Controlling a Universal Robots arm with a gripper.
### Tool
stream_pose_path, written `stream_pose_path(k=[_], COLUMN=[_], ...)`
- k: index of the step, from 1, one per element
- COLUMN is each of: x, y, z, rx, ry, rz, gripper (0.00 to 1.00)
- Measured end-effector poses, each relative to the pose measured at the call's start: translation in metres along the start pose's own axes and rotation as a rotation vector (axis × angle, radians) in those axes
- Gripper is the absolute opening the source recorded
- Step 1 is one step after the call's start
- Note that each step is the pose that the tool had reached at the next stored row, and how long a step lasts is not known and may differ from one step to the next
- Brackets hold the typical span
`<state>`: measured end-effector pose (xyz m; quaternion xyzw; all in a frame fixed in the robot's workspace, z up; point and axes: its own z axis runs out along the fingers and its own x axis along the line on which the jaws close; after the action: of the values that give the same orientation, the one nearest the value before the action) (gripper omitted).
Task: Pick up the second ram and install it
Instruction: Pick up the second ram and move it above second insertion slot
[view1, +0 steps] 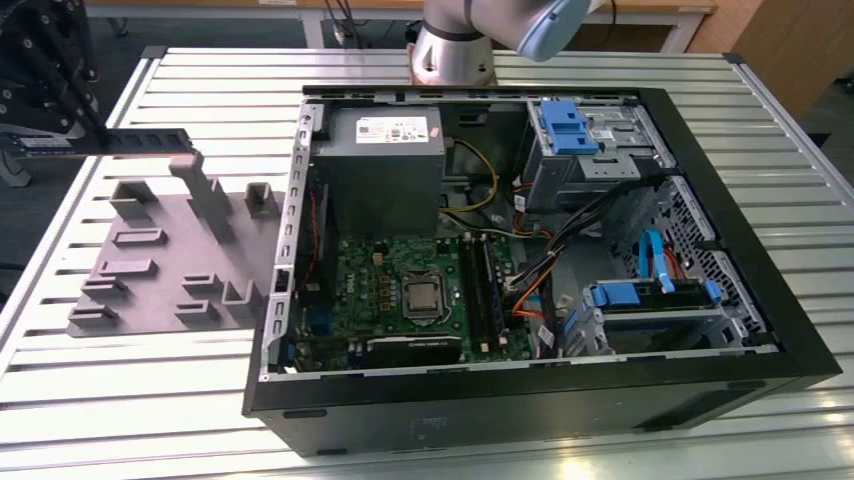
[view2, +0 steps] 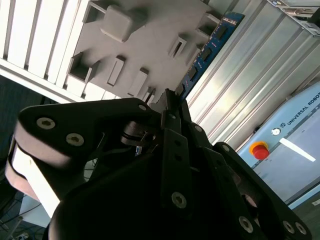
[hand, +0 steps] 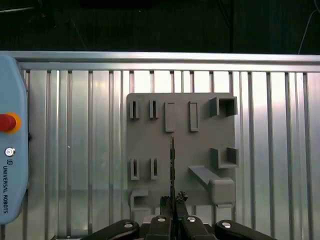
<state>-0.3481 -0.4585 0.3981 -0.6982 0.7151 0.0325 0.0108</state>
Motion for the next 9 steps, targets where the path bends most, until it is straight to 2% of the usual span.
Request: stream_pose_path(k=[9], x=[-0.0003], y=[-0.0124], z=[-0.0004], rx=[-0.0001], ry=[0.0001], rz=[0.000], gripper=[0.14])
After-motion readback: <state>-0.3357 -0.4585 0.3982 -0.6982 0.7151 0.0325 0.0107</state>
